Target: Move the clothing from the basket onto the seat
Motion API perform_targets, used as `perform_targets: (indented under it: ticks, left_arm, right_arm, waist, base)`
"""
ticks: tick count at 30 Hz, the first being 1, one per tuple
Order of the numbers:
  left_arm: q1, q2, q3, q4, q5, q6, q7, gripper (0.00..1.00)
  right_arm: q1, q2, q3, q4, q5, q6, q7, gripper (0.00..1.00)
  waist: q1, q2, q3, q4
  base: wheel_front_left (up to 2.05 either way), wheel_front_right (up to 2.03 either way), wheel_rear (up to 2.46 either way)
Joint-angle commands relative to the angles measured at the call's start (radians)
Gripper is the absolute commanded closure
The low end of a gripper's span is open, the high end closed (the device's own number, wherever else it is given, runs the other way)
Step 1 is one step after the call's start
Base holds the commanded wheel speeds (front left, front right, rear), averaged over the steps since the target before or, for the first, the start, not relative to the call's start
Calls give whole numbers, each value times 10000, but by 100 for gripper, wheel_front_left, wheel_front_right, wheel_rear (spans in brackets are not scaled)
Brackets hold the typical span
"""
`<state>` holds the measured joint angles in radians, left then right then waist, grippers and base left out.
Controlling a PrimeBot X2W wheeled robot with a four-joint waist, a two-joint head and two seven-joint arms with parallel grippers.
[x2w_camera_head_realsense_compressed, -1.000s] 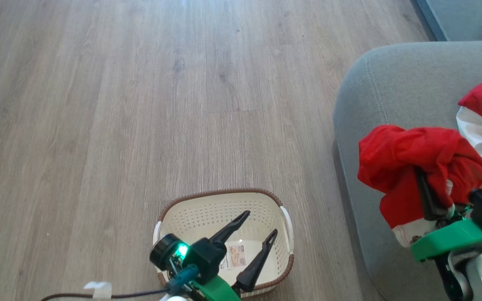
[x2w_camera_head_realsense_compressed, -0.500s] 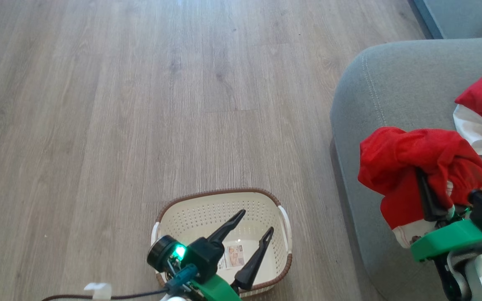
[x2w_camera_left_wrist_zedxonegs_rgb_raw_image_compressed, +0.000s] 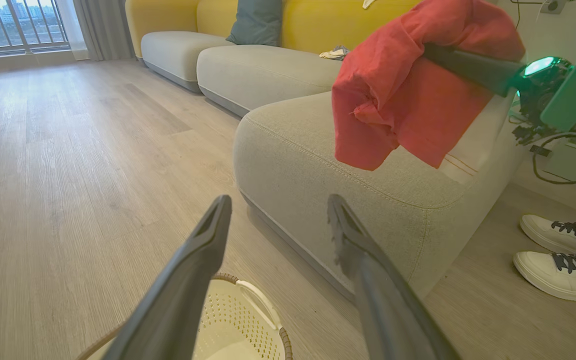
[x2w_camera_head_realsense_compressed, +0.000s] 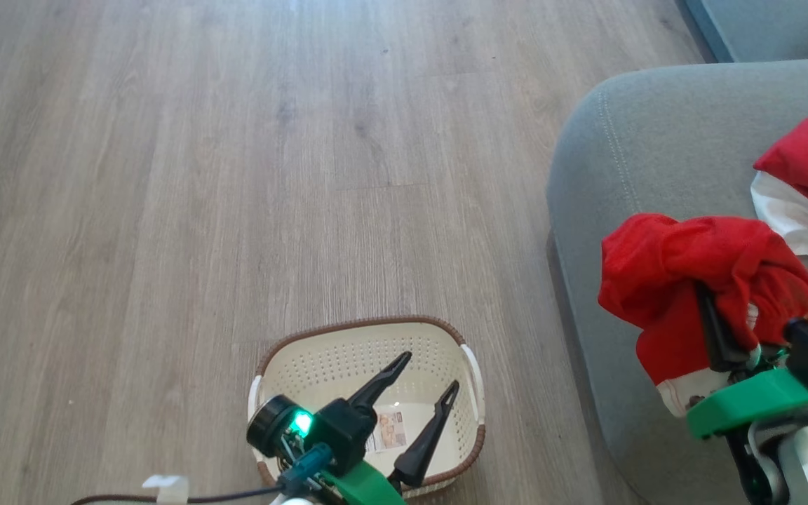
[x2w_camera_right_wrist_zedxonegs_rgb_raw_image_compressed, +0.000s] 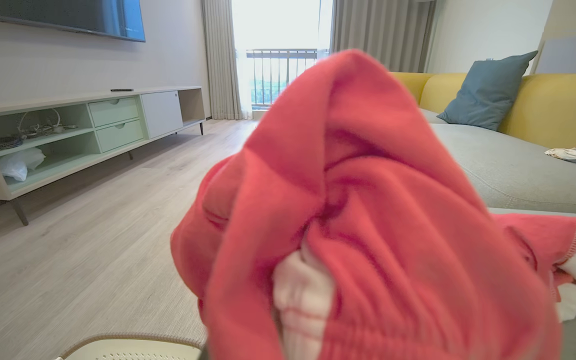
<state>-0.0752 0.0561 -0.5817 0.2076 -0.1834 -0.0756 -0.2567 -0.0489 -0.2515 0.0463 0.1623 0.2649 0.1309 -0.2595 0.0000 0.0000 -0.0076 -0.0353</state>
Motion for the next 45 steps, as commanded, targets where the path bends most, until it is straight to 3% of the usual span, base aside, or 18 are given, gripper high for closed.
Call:
perform_targets:
  ticks: [1, 11, 29, 39, 45]
  left_arm:
    - [-276, -59, 314, -378, 31, 60, -51, 0]
    - [-399, -59, 258, -497, 33, 84, -51, 0]
    - [-954, -59, 48, -505, 204, 14, -51, 0]
    - [-1115, -59, -116, -379, 398, -142, -51, 0]
    - [-1276, -59, -186, -234, 611, -251, -51, 0]
  right_arm:
    - [-341, -148, 152, -347, -16, -2, -23, 100]
    - [-526, -148, 147, -593, -104, -2, -23, 100]
    - [-812, -6, -111, -654, -85, -2, -23, 100]
    - [-755, 413, -679, -375, -17, -2, -23, 100]
    - [-982, 674, -1066, -304, -69, -2, -23, 100]
  waist:
    - [0, 0, 12, -85]
    - [0, 0, 297, -990]
    - [0, 0, 1050, -3942]
    - [0, 0, 1372, -4706]
    - [0, 0, 1691, -4764]
  base:
    - [0, 0, 0]
    - [0, 0, 0]
    - [0, 0, 0]
    - [0, 0, 0]
    - [0, 0, 0]
